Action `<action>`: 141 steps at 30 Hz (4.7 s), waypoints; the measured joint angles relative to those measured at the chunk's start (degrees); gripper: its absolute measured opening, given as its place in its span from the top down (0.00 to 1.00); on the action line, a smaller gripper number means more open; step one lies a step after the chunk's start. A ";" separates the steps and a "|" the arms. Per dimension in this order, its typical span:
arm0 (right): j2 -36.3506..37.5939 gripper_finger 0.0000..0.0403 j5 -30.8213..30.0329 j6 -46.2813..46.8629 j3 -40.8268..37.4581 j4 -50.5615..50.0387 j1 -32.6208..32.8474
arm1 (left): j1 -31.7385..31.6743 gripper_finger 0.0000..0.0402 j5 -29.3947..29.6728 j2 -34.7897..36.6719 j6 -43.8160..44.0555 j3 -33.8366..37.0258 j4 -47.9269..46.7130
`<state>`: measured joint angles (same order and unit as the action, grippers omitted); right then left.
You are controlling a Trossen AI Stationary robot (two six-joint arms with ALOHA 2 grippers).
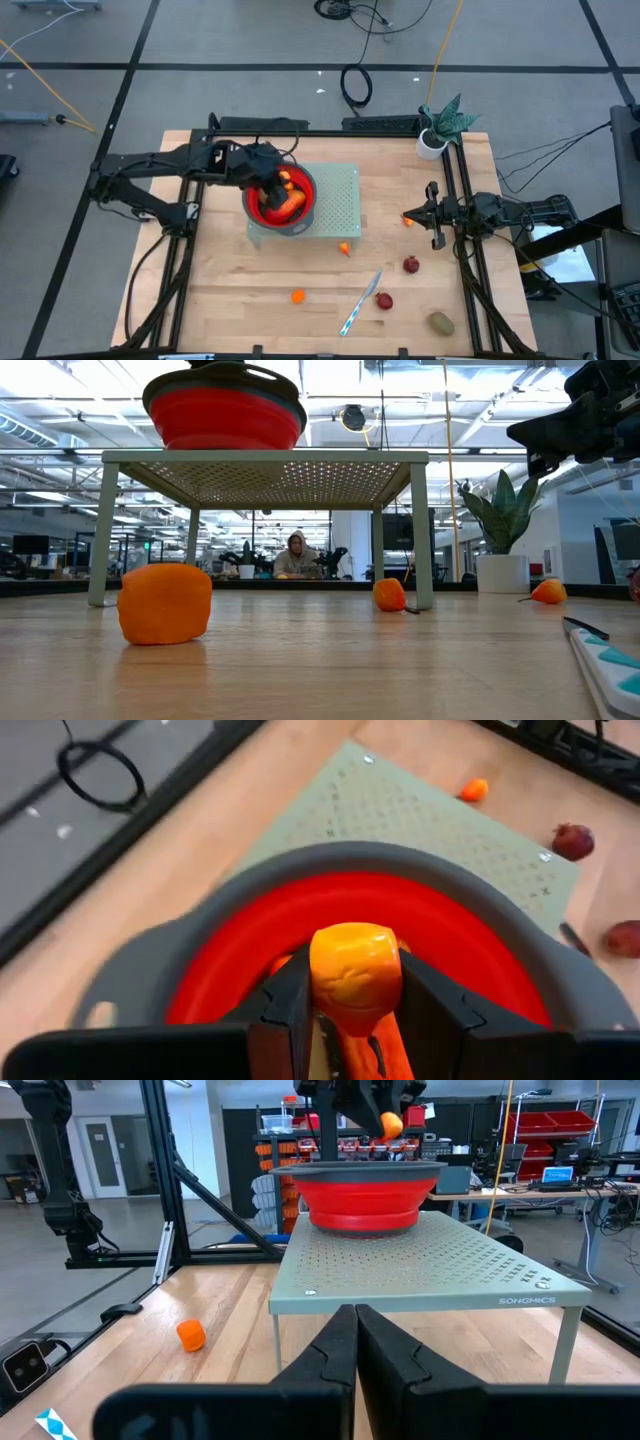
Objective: Pick & Place Fruit
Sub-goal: Put the orange pear into the red strainer bowl on the shelf
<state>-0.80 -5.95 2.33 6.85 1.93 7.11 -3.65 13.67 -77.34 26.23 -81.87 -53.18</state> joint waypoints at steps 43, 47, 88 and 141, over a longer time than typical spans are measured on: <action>0.00 1.00 -0.03 0.02 0.00 0.04 0.00 | -7.27 0.64 -10.77 -6.75 2.52 0.04 -4.80; 0.00 1.00 -0.01 0.02 0.00 0.04 0.00 | -7.27 0.54 -10.70 -6.75 2.75 0.04 -4.77; 0.00 1.00 0.17 4.50 0.00 4.72 0.00 | 4.13 0.99 -3.58 0.63 -2.01 -13.24 -4.32; -20.66 1.00 -15.22 1.47 10.93 15.82 0.00 | 14.34 0.99 -2.55 70.80 -16.21 46.71 20.73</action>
<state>-21.46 -21.17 3.79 17.78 17.75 7.11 10.70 11.12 -6.54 10.03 -35.16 -32.45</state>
